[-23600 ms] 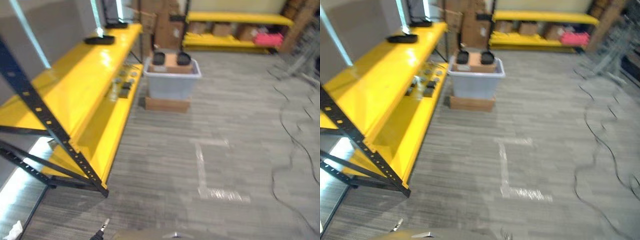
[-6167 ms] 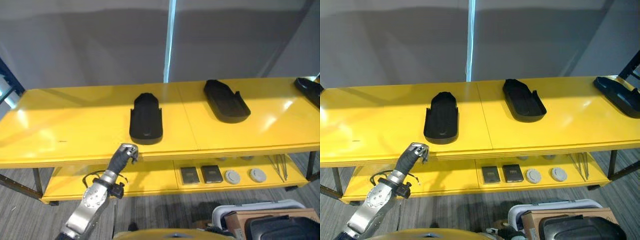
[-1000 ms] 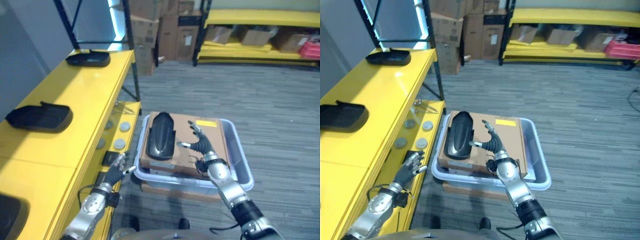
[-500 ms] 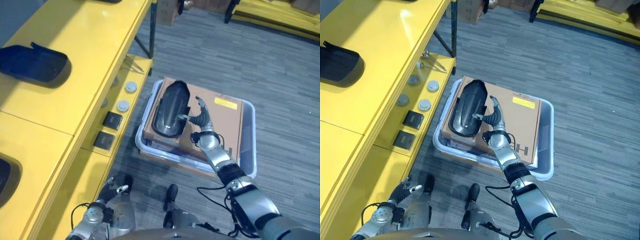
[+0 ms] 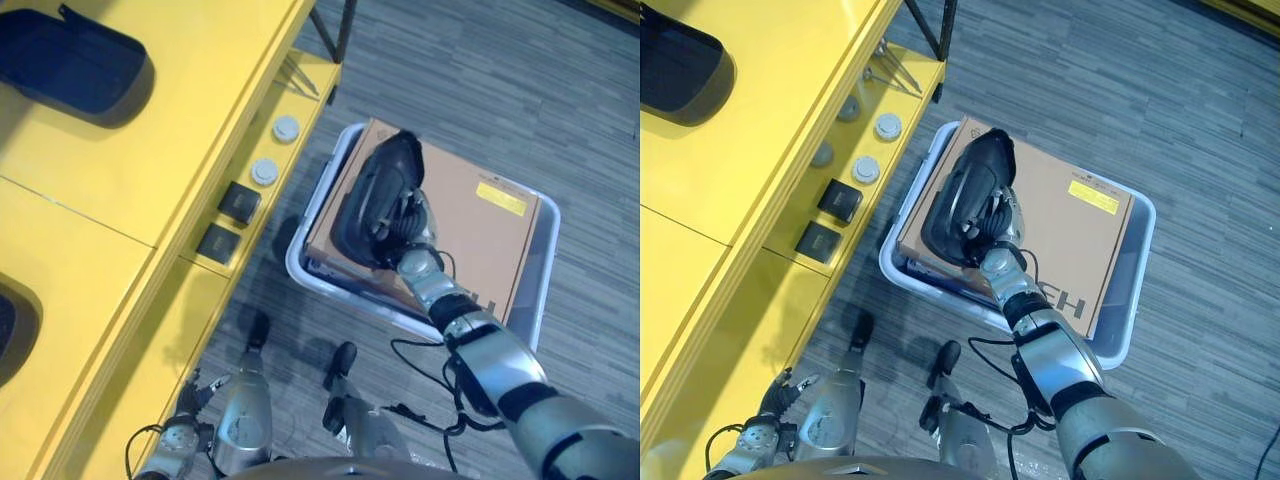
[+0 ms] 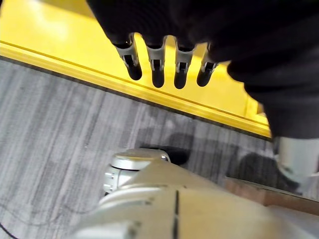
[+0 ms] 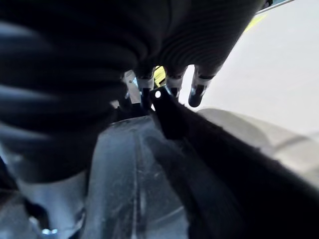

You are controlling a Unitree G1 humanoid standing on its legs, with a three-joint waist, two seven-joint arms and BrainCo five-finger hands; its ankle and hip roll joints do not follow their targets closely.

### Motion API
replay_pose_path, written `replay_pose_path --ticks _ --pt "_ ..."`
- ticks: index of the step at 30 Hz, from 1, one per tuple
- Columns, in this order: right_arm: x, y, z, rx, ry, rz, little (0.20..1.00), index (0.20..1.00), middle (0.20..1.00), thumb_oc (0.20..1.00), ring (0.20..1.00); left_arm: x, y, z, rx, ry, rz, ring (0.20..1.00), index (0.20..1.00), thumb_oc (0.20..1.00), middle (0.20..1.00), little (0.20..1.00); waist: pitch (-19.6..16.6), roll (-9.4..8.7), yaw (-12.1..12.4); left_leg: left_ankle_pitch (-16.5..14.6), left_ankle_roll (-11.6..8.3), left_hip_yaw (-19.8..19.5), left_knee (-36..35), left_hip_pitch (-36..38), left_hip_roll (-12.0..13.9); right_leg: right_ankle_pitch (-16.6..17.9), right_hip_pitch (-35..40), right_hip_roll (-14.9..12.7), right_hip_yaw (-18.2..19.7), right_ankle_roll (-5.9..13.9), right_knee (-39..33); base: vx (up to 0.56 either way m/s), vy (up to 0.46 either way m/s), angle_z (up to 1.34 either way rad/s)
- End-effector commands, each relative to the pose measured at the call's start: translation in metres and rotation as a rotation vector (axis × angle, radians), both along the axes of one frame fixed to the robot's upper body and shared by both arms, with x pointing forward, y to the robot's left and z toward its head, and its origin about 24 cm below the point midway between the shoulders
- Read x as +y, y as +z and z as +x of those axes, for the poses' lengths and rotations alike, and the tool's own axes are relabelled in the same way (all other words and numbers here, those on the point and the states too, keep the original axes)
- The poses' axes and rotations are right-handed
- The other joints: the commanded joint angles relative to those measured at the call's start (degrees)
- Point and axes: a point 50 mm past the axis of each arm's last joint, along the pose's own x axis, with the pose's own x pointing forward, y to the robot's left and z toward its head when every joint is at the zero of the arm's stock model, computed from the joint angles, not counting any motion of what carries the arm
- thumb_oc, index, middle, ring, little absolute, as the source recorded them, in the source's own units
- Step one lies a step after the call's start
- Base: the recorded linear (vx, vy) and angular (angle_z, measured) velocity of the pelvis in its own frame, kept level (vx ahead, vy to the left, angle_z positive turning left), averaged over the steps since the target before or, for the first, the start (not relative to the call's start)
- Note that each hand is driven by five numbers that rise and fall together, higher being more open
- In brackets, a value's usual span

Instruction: Move parts from the plastic box to the shelf.

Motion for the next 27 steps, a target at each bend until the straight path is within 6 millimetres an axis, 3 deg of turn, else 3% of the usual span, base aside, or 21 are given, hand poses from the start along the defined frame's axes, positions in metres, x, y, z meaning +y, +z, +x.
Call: replay_pose_path --ticks 1,2,3,4,10,15,20,24,26,27 --pt "-0.011 -0.014 0.000 0.152 0.006 -0.036 1.000 1.000 1.000 1.000 1.000 0.001 0.004 0.012 -0.023 -0.035 0.002 1.000 1.000 1.000 1.000 1.000 -1.16 -0.34 2.52 -5.31 1.05 -1.61 -0.42 0.25 -0.59 -6.09 0.71 -2.92 -1.26 4.35 -0.19 0.00 0.000 0.00" --pt "-0.011 -0.014 0.000 0.152 0.006 -0.036 0.787 0.787 0.787 0.787 0.787 0.001 0.004 0.013 -0.023 -0.035 0.002 1.000 1.000 1.000 1.000 1.000 -1.16 -0.34 2.49 -5.30 1.05 -1.65 -0.42 0.22 -0.59 -6.09 0.69 -2.92 -1.30 4.35 -0.19 0.00 0.000 0.00" --pt "-0.012 -0.016 0.000 0.173 -0.004 -0.039 0.316 0.316 0.316 0.316 0.316 0.001 0.005 0.015 -0.030 -0.043 0.003 1.000 1.000 1.000 1.000 1.000 -1.21 -0.18 2.88 -5.24 0.97 -1.84 -0.42 0.01 -0.69 -6.12 0.67 -3.02 -1.67 4.41 -0.19 0.01 0.005 0.03" --pt "-0.012 -0.018 -0.001 0.189 -0.012 -0.032 0.200 0.200 0.200 0.200 0.200 0.000 0.007 0.018 -0.043 -0.050 0.001 1.000 1.000 1.000 1.000 1.000 -1.27 0.01 3.13 -5.20 0.97 -2.00 -0.42 -0.15 -0.78 -6.13 0.71 -3.15 -1.90 4.44 -0.19 0.01 0.014 0.15" --pt "-0.015 -0.037 -0.010 0.278 -0.022 -0.019 0.200 0.200 0.200 0.200 0.200 -0.001 0.010 0.024 -0.068 -0.055 -0.020 1.000 1.000 1.000 1.000 1.000 -1.90 0.98 3.99 -5.58 0.95 -2.31 -0.42 0.39 -1.11 -6.31 1.56 -3.56 -2.66 4.57 -0.19 0.02 0.021 0.09" --pt "-0.027 -0.041 -0.014 0.298 -0.037 -0.059 0.200 0.200 0.200 0.200 0.200 0.000 0.009 0.022 -0.057 -0.059 -0.021 1.000 1.000 1.000 1.000 1.000 -3.22 1.22 3.66 -5.92 1.18 -1.99 -0.42 1.14 -1.64 -6.30 2.22 -4.14 -2.85 4.74 -0.19 0.02 0.017 0.03" --pt "-0.051 -0.043 -0.021 0.318 -0.072 -0.119 0.200 0.200 0.200 0.200 0.200 0.002 0.008 0.017 -0.046 -0.055 -0.018 1.000 1.000 1.000 1.000 1.000 -4.61 1.49 3.07 -6.45 1.40 -1.44 -0.42 2.75 -1.74 -6.61 3.59 -4.59 -2.74 4.85 -0.19 0.01 0.012 0.05" --pt "-0.062 -0.038 -0.023 0.293 -0.058 -0.190 0.200 0.200 0.200 0.200 0.200 0.010 0.013 0.018 -0.079 -0.054 -0.012 1.000 1.000 1.000 1.000 1.000 -5.58 1.50 2.11 -7.10 1.62 -0.51 -0.42 4.45 -1.64 -6.88 4.78 -4.76 -2.20 4.91 -0.19 0.03 0.005 -0.08" --pt "-0.069 -0.022 -0.022 0.223 0.007 -0.306 0.200 0.200 0.200 0.200 0.200 0.017 0.028 0.029 -0.162 -0.097 -0.002 1.000 1.000 1.000 1.000 1.000 -6.68 1.07 0.93 -8.15 1.71 1.12 -0.42 7.19 -1.17 -7.31 6.65 -4.54 -0.96 4.93 -0.19 0.07 -0.013 -0.17" --pt "-0.082 -0.020 -0.026 0.225 -0.006 -0.352 0.200 0.200 0.200 0.200 0.200 0.019 0.036 0.034 -0.197 -0.125 0.000 1.000 1.000 1.000 1.000 1.000 -7.84 0.93 0.41 -8.40 1.89 1.38 -0.42 8.13 -1.26 -7.49 7.49 -4.71 -0.81 4.92 -0.19 0.06 -0.019 -0.28"
